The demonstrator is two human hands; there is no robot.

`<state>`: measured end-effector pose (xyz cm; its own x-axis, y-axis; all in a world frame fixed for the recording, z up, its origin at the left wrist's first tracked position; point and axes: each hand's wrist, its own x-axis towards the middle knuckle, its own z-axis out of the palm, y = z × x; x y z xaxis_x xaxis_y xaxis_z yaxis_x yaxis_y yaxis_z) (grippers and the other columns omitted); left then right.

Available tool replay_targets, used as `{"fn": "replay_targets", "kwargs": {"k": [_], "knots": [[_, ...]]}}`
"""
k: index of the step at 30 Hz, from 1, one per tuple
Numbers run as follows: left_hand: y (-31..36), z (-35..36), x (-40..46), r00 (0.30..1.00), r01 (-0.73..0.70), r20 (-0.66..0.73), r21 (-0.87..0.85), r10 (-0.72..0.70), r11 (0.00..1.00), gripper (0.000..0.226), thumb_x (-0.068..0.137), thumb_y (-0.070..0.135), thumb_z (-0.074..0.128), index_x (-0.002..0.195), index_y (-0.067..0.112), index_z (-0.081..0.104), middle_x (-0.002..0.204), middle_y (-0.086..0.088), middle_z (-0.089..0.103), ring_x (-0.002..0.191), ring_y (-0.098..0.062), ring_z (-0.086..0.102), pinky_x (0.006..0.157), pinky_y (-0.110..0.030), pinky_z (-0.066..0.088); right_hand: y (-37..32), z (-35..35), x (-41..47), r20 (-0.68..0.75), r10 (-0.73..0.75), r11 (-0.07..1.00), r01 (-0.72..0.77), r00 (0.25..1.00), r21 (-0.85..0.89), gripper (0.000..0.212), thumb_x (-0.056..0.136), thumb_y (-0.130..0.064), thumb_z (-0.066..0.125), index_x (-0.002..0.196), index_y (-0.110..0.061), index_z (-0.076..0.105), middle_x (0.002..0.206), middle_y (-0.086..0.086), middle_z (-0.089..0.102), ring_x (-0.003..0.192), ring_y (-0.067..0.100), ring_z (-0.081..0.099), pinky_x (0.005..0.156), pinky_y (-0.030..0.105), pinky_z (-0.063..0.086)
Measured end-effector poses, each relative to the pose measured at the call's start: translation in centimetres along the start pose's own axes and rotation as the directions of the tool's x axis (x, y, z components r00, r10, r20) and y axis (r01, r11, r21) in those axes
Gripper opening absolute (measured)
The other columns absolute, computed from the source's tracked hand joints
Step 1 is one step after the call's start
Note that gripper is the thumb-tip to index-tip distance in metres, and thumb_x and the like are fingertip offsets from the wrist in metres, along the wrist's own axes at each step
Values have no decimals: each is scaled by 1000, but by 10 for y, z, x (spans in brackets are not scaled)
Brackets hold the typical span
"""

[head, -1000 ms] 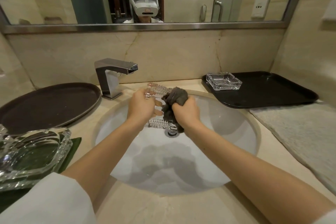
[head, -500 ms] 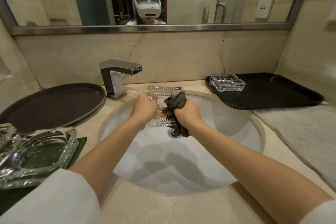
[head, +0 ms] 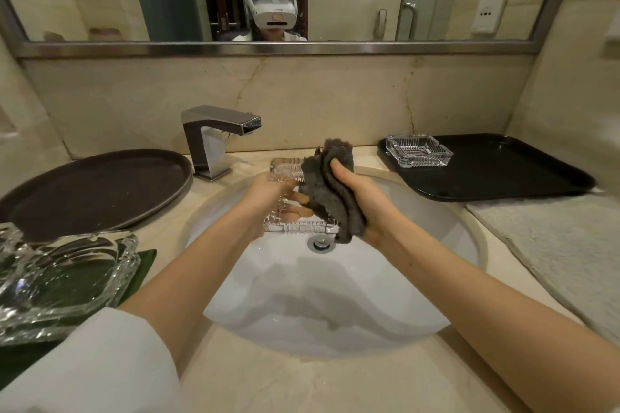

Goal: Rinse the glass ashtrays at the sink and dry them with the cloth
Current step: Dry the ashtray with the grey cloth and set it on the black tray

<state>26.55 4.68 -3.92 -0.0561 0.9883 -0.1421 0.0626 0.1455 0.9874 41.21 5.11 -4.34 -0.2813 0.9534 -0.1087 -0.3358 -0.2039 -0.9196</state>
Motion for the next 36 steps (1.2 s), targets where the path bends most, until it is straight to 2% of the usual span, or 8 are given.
{"fn": "replay_targets", "kwargs": {"k": [3,7,16,23,27,30,32,36], "knots": [[-2,2,-3,997,59,-53,-91,-64,994,17,97,2,41,86,4,53,60,-8,60,35,-12,57,33,-16,41,13,2,-6,16,34,997,-35,999,68,57,86,-41,55,125,0,53,119,21,62,109,35,60,97,46,47],[0,1,-1,986,145,-45,-263,-162,954,14,98,4,38,104,4,52,63,-5,63,35,-10,58,42,-20,47,5,4,-6,51,90,971,-99,995,217,59,92,-58,35,117,-8,54,110,12,65,90,23,65,57,29,55],[5,12,-5,982,188,66,-328,-176,926,16,99,5,36,93,4,50,43,1,54,30,-7,49,38,-16,40,0,3,-11,108,101,921,-134,989,366,69,90,-57,44,123,3,51,119,25,53,101,35,53,93,42,42],[4,20,-8,992,124,23,-209,-122,970,18,96,6,45,79,7,51,74,-10,56,46,-9,62,44,-17,51,-37,6,-21,25,-25,999,26,999,-37,13,91,-15,51,92,-2,52,75,14,60,54,22,62,49,25,53],[-1,23,-4,982,-44,-175,140,68,989,28,94,24,55,117,9,49,114,-8,54,84,-17,57,66,-23,49,-21,-1,-11,-200,-136,921,50,970,-387,15,87,6,44,77,-4,49,73,12,55,60,20,56,52,27,51],[-5,24,-9,762,-304,-247,680,599,667,43,87,40,59,117,12,47,115,-3,49,102,-18,47,84,-25,37,-15,-14,0,-356,-161,918,7,921,-396,13,88,6,43,86,0,54,76,11,56,64,18,55,53,25,49],[-8,24,-12,542,-499,21,813,840,302,37,84,46,53,99,13,57,98,-1,57,95,-19,50,84,-24,30,-19,-26,6,-438,-155,929,-21,886,-370,12,89,4,43,88,0,54,76,10,56,64,18,54,50,22,48],[-19,28,-9,448,-587,530,782,720,-211,32,76,50,57,85,20,62,85,5,62,93,-19,57,100,-37,25,-28,-42,10,-453,-78,899,-133,888,-416,10,89,0,46,92,1,56,90,15,59,78,22,58,64,28,47]]}}
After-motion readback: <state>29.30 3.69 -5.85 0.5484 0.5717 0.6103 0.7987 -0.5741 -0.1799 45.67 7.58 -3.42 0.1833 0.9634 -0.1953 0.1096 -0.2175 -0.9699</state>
